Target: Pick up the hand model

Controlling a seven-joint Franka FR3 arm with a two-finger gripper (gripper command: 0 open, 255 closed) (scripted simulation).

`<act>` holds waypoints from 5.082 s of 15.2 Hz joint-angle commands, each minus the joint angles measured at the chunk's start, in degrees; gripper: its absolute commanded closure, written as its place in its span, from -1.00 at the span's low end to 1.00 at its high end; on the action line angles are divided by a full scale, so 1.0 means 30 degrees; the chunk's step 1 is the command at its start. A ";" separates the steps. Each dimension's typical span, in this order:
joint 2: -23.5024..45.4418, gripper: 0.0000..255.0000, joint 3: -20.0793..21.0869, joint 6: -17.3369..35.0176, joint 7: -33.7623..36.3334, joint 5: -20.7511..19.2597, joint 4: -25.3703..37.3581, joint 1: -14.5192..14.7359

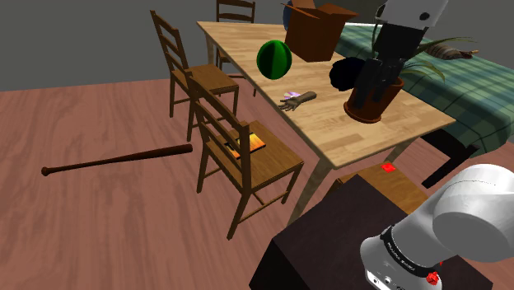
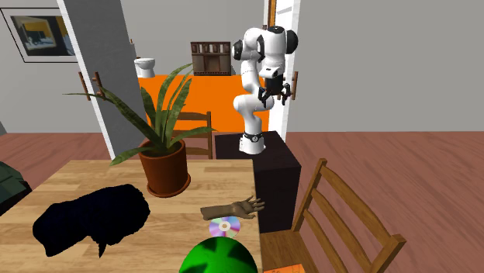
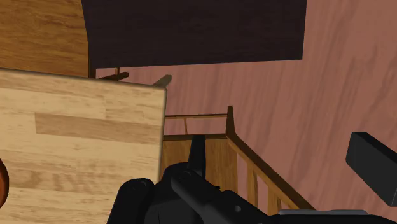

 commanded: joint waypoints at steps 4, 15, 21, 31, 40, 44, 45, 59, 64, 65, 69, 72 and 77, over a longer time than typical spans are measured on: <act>0.0567 -1.00 -0.1276 0.1043 -0.2770 -0.1209 -0.0531 0.0086; 0.5462 -1.00 -0.5669 0.5782 -1.2479 -0.4323 0.0046 0.0635; 0.9526 -1.00 -0.7637 0.8322 -1.7710 -0.4401 0.1959 0.1277; 1.7297 -1.00 -0.8857 1.1025 -2.6594 -0.1620 0.7258 0.1420; 2.4000 -1.00 -0.7286 1.1250 -3.2836 0.0702 1.4083 -0.0183; 2.5041 -1.00 -0.6968 1.1770 -3.3421 0.0951 1.4668 -0.0421; 2.5160 -1.00 -0.6940 1.1967 -3.3442 0.0996 1.4585 -0.0436; 2.5624 1.00 -0.6833 1.2642 -3.3529 0.1164 1.4358 -0.0512; 2.5226 1.00 -0.6925 1.2083 -3.3454 0.1021 1.4533 -0.0445; 2.5105 1.00 -0.6953 1.1886 -3.3432 0.0976 1.4613 -0.0429; 2.4654 1.00 -0.7057 1.1081 -3.3353 0.0805 1.4987 -0.0374; 2.4347 1.00 -0.7127 1.0461 -3.3298 0.0686 1.5313 -0.0343; 2.3968 1.00 -0.7212 0.9581 -3.3230 0.0537 1.5833 -0.0314</act>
